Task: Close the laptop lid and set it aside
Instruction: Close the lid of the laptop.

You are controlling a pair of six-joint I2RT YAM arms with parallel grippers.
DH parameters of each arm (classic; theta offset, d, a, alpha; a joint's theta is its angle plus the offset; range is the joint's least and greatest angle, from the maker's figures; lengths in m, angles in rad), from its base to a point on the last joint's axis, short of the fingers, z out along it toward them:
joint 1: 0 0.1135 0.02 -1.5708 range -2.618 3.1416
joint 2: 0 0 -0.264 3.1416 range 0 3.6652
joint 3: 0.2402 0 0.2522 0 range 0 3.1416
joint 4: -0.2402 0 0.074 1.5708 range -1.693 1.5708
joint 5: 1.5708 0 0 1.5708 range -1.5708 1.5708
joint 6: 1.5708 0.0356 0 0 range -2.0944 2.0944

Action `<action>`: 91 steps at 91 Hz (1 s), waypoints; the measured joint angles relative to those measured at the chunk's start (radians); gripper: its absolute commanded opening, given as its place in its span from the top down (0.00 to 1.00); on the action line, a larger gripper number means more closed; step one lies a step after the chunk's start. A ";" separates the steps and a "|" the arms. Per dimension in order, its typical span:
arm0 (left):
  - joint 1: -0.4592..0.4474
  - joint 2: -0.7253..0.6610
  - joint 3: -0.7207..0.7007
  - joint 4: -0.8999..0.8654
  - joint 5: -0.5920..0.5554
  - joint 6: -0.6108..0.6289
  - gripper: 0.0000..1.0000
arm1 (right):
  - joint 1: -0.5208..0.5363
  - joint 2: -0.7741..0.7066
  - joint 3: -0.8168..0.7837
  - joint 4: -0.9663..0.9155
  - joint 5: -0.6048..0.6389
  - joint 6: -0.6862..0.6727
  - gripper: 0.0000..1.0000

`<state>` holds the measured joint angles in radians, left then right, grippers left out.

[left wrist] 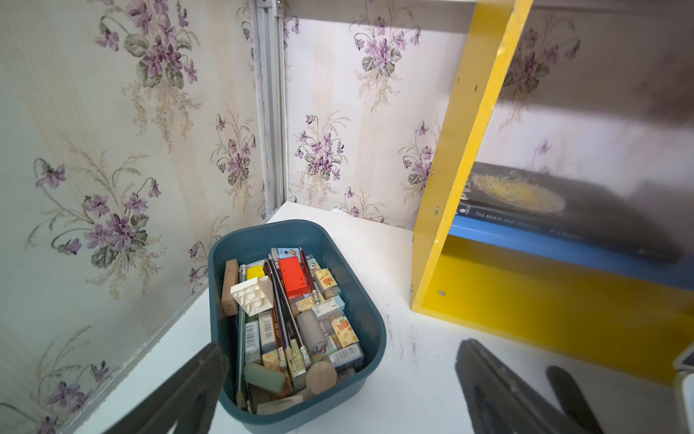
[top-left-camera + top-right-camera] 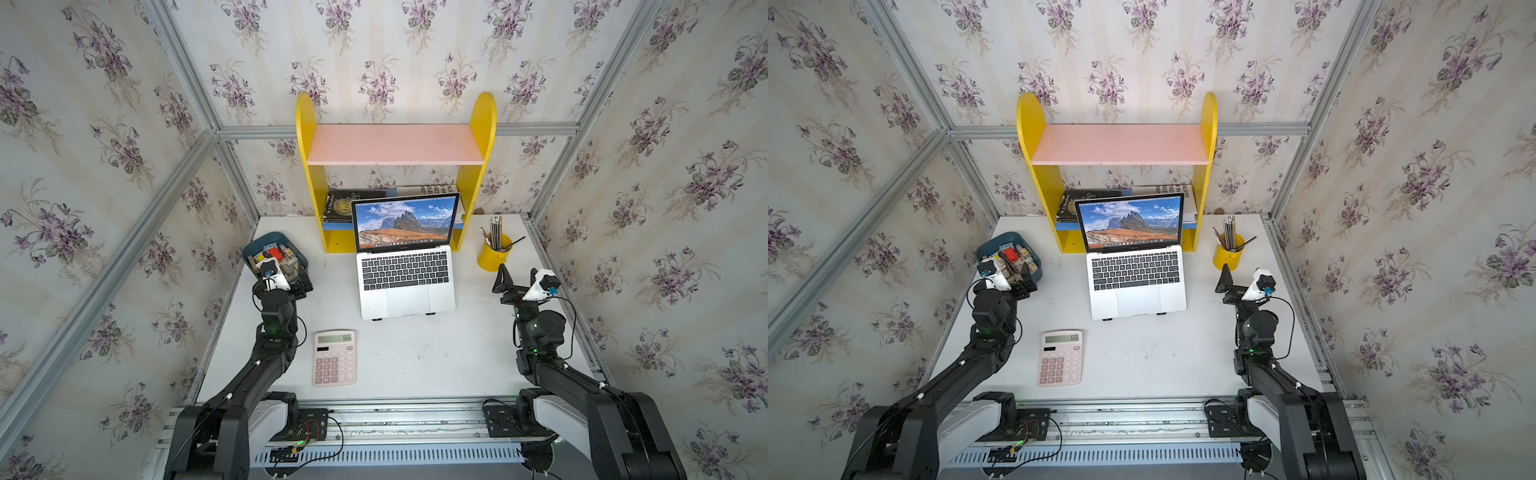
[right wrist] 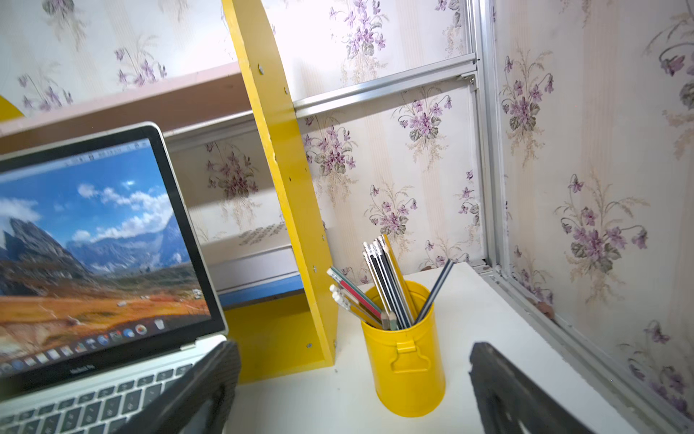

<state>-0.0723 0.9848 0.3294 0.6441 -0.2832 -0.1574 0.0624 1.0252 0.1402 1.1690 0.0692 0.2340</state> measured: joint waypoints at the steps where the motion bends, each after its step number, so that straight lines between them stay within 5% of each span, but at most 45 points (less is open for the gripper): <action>1: 0.000 -0.012 0.002 -0.014 0.000 -0.013 0.01 | 0.000 -0.010 0.010 -0.019 0.000 0.013 0.00; 24: 0.002 -0.263 0.029 -0.269 0.095 -0.260 0.01 | -0.002 -0.139 0.293 -0.492 -0.024 0.203 0.00; 36: 0.002 -0.328 0.081 -0.405 0.176 -0.339 0.01 | -0.003 -0.134 0.388 -0.649 -0.137 0.219 0.00; 64: 0.001 -0.404 0.162 -0.678 0.341 -0.424 0.07 | 0.062 0.013 0.732 -0.933 -0.340 0.181 0.01; 91: 0.001 -0.500 0.149 -0.830 0.449 -0.445 0.09 | 0.199 0.192 1.087 -1.164 -0.336 0.079 0.01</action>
<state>-0.0715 0.4847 0.4782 -0.1856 0.1654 -0.6025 0.2615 1.2171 1.2270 0.0048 -0.2672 0.3134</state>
